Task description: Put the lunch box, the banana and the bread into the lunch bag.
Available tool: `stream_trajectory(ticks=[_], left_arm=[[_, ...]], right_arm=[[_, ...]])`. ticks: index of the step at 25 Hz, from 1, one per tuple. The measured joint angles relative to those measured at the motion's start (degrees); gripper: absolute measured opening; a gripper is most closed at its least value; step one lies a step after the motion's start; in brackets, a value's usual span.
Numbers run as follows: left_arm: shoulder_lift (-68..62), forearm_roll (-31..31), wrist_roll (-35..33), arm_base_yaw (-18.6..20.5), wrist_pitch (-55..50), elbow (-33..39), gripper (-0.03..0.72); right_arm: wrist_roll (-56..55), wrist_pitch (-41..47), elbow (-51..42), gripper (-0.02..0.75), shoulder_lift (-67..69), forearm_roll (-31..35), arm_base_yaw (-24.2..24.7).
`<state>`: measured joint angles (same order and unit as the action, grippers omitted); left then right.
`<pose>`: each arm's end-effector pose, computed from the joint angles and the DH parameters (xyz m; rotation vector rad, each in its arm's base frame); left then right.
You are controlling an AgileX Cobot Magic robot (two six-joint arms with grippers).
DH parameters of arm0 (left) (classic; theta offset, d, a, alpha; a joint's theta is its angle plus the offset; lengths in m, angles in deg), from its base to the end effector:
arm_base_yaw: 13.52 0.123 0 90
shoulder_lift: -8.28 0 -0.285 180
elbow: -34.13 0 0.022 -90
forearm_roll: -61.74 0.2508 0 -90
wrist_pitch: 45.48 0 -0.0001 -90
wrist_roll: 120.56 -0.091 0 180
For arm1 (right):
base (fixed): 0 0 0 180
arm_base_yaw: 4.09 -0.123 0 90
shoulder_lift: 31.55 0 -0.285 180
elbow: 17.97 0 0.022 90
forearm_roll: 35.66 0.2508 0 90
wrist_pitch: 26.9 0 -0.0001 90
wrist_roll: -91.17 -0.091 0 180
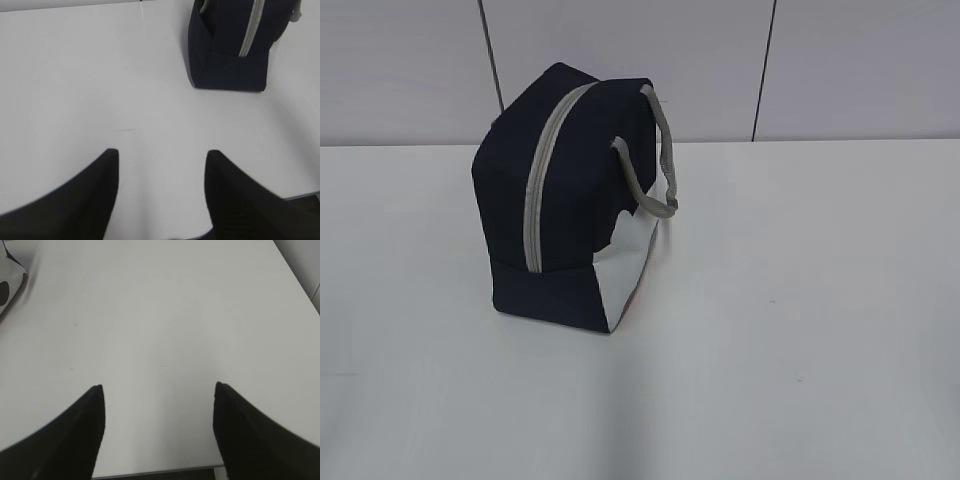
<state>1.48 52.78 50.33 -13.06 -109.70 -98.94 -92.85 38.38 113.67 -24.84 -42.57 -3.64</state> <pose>-0.0140 -0.0129 0.2809 0.1716 2.0424 -0.0831 -0.0120 -0.0099 0.2724 0.0947 2.0939 -0.1078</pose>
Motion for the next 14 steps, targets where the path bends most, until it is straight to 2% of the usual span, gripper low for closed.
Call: stream_trajectory(ticks=[14], left_arm=[[0.0, 0.0, 0.0, 0.0, 0.0, 0.0, 0.381]], right_arm=[[0.0, 0.1, 0.0, 0.501, 0.0, 0.0, 0.0]])
